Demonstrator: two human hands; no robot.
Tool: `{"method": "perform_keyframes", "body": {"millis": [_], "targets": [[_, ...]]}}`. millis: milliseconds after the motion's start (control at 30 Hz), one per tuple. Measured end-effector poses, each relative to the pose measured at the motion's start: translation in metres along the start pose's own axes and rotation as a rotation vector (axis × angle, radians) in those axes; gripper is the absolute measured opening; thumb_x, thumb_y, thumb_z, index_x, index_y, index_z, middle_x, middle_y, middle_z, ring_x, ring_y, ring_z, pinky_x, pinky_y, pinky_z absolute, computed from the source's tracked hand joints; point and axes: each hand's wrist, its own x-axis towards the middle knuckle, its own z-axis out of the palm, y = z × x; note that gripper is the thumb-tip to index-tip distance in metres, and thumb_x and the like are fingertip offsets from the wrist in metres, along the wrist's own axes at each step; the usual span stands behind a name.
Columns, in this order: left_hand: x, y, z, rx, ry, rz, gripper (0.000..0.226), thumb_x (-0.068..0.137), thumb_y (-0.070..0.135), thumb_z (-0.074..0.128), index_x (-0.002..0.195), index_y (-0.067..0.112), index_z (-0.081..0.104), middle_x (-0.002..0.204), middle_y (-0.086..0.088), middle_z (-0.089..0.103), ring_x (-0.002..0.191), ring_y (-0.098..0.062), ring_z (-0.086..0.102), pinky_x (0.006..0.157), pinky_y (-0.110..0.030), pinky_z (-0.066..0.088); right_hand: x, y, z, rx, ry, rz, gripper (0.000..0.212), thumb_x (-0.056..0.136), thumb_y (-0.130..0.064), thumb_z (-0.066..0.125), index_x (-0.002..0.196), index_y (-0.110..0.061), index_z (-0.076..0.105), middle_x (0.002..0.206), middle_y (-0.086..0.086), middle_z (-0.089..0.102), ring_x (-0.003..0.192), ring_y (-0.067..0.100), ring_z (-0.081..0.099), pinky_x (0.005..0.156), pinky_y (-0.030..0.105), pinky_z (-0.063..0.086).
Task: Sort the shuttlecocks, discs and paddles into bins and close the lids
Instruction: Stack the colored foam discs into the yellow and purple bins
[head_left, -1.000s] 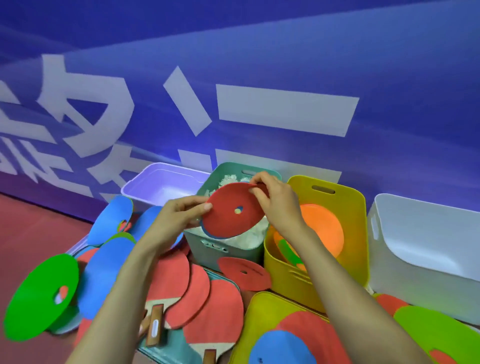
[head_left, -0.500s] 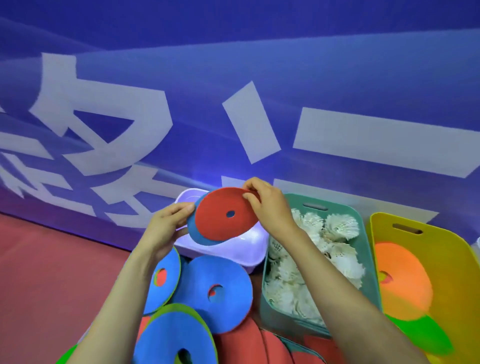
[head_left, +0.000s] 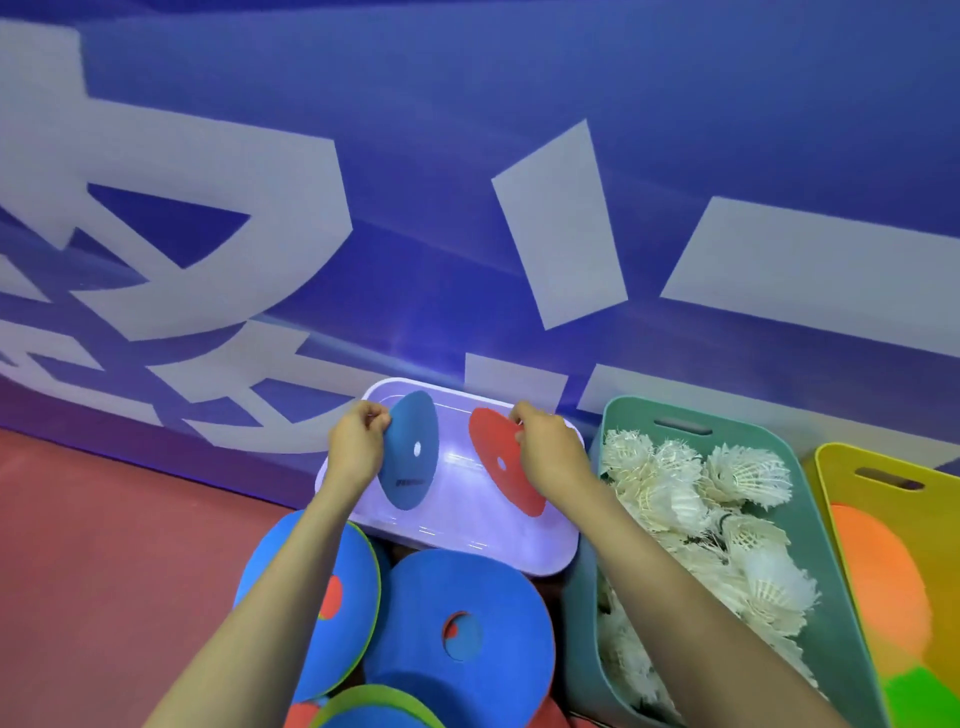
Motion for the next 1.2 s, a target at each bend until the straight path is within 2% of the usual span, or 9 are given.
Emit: {"method": "perform_keyframes", "body": {"millis": [100, 233, 533, 633, 700, 800, 900, 1067, 1200], "targets": [[0.017, -0.014, 0.009, 0.184, -0.088, 0.000, 0.022, 0.093, 0.006, 0.048, 0.110, -0.001, 0.060, 0.115, -0.019, 0.062, 0.111, -0.036, 0.054, 0.087, -0.035, 0.039, 0.015, 0.009, 0.014, 0.047, -0.069, 0.058, 0.031, 0.088, -0.002, 0.042, 0.114, -0.014, 0.054, 0.109, 0.014, 0.063, 0.102, 0.034, 0.058, 0.081, 0.037, 0.047], [0.015, -0.028, 0.020, 0.415, -0.239, 0.172, 0.051, 0.092, -0.001, 0.047, 0.141, -0.002, 0.034, 0.146, -0.020, 0.035, 0.136, -0.030, 0.034, 0.108, -0.030, 0.022, 0.021, 0.012, 0.025, -0.065, -0.147, 0.040, 0.054, 0.086, 0.006, 0.036, 0.137, -0.012, 0.038, 0.134, 0.016, 0.046, 0.123, 0.033, 0.043, 0.097, 0.041, 0.041], [-0.054, -0.020, 0.010, 0.373, -0.114, 0.319, 0.029, 0.089, 0.010, 0.057, 0.118, 0.010, 0.060, 0.126, -0.006, 0.054, 0.118, -0.026, 0.049, 0.095, -0.035, 0.040, -0.013, -0.002, 0.022, -0.056, -0.092, -0.059, 0.041, 0.093, -0.013, 0.049, 0.134, -0.014, 0.042, 0.133, 0.011, 0.045, 0.123, 0.032, 0.040, 0.095, 0.038, 0.039], [-0.098, -0.025, -0.005, 0.303, 0.025, 0.348, 0.030, 0.086, 0.007, 0.061, 0.116, 0.011, 0.060, 0.119, -0.006, 0.055, 0.112, -0.024, 0.049, 0.088, -0.025, 0.037, -0.040, -0.010, 0.022, -0.033, -0.087, -0.110, 0.039, 0.094, -0.018, 0.048, 0.133, -0.016, 0.043, 0.132, 0.008, 0.046, 0.122, 0.029, 0.040, 0.095, 0.036, 0.037], [-0.125, -0.034, -0.015, 0.235, 0.096, 0.299, 0.034, 0.083, 0.005, 0.063, 0.116, 0.012, 0.058, 0.115, -0.007, 0.053, 0.107, -0.021, 0.049, 0.085, -0.020, 0.035, -0.060, -0.015, 0.028, 0.028, -0.074, -0.148, 0.039, 0.093, -0.019, 0.050, 0.132, -0.017, 0.046, 0.130, 0.006, 0.048, 0.120, 0.027, 0.044, 0.096, 0.034, 0.037], [-0.151, -0.057, -0.029, 0.128, 0.151, 0.124, 0.034, 0.082, 0.005, 0.064, 0.115, 0.010, 0.056, 0.113, -0.008, 0.051, 0.103, -0.023, 0.051, 0.086, -0.036, 0.045, -0.084, -0.024, 0.043, 0.153, -0.103, -0.218, 0.036, 0.092, -0.019, 0.052, 0.128, -0.015, 0.051, 0.127, 0.005, 0.053, 0.119, 0.024, 0.047, 0.099, 0.035, 0.039], [-0.163, -0.083, -0.041, 0.136, 0.118, 0.010, 0.026, 0.084, 0.007, 0.063, 0.110, 0.009, 0.061, 0.112, -0.008, 0.058, 0.101, -0.023, 0.057, 0.085, -0.038, 0.046, -0.098, -0.039, 0.060, 0.197, -0.189, -0.226, 0.035, 0.093, -0.021, 0.054, 0.126, -0.012, 0.051, 0.124, 0.007, 0.056, 0.113, 0.025, 0.052, 0.095, 0.034, 0.040], [-0.172, -0.094, -0.047, 0.090, -0.109, -0.142, 0.022, 0.093, 0.009, 0.053, 0.111, 0.010, 0.065, 0.107, 0.003, 0.065, 0.094, -0.011, 0.057, 0.079, -0.019, 0.039, -0.096, -0.071, 0.095, 0.192, -0.320, -0.154, 0.037, 0.091, -0.033, 0.056, 0.116, -0.006, 0.052, 0.109, 0.011, 0.064, 0.103, 0.029, 0.056, 0.086, 0.035, 0.045], [-0.174, -0.098, -0.045, 0.053, -0.092, -0.146, 0.020, 0.093, 0.009, 0.052, 0.106, 0.012, 0.066, 0.101, 0.002, 0.067, 0.096, -0.012, 0.059, 0.073, -0.014, 0.035, -0.088, -0.086, 0.122, 0.141, -0.332, -0.096, 0.024, 0.087, -0.029, 0.062, 0.094, -0.009, 0.051, 0.102, 0.015, 0.062, 0.100, 0.032, 0.055, 0.075, 0.034, 0.040]]}}
